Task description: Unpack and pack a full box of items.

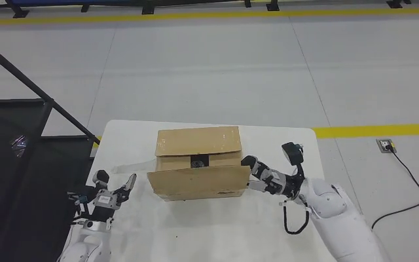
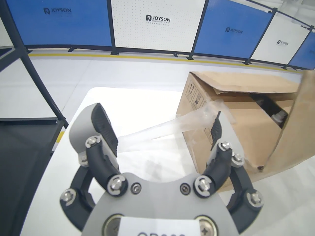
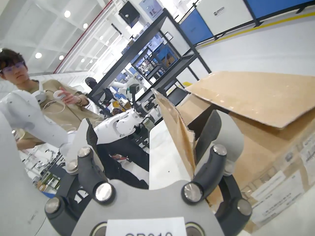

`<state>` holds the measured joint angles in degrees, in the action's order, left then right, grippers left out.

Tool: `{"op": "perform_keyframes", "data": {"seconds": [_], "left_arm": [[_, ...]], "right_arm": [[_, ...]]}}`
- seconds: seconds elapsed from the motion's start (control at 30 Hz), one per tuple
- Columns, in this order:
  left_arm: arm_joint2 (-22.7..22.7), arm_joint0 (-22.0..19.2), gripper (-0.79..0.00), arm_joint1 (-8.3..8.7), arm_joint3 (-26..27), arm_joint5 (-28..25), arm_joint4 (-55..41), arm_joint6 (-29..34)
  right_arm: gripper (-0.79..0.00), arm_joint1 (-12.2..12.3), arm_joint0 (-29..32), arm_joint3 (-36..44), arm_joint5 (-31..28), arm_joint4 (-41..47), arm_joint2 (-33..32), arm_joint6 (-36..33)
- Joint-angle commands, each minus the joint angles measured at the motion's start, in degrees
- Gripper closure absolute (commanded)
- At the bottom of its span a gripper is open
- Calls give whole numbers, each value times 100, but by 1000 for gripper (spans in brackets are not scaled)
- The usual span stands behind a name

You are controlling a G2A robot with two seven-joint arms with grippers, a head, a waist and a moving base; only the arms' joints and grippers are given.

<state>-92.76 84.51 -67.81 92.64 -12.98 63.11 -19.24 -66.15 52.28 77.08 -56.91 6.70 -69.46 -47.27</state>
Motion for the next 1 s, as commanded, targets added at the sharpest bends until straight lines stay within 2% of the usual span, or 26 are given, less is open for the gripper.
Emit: {"op": "perform_keyframes", "data": {"seconds": [0.0,0.1,0.23,0.5,0.63,0.7,0.87,0.97], "left_arm": [[-60,81,-785,3,168,-65,-15,-105],[-120,258,-785,15,429,-324,18,-248],[-242,536,-785,69,776,-1034,350,-326],[-247,738,-785,151,1004,-1825,1234,-267],[-240,712,-785,195,884,-2133,1633,-96],[-197,689,-785,222,780,-2330,1870,31],[-141,628,-785,252,539,-2230,2322,135],[-81,573,-785,261,369,-2381,2225,156]], "right_arm": [[-785,107,177,401,116,75,-1,-128],[-785,302,459,916,194,-114,-7,-206],[-785,635,879,1467,190,-778,39,-202],[-785,1047,1107,1657,-105,-1583,364,93],[-785,1129,1068,1599,-93,-1555,472,92],[-785,1125,1015,1591,202,-1252,523,195],[-785,1126,915,1727,600,-681,514,350],[-785,1129,887,1904,818,-374,471,453]]}}
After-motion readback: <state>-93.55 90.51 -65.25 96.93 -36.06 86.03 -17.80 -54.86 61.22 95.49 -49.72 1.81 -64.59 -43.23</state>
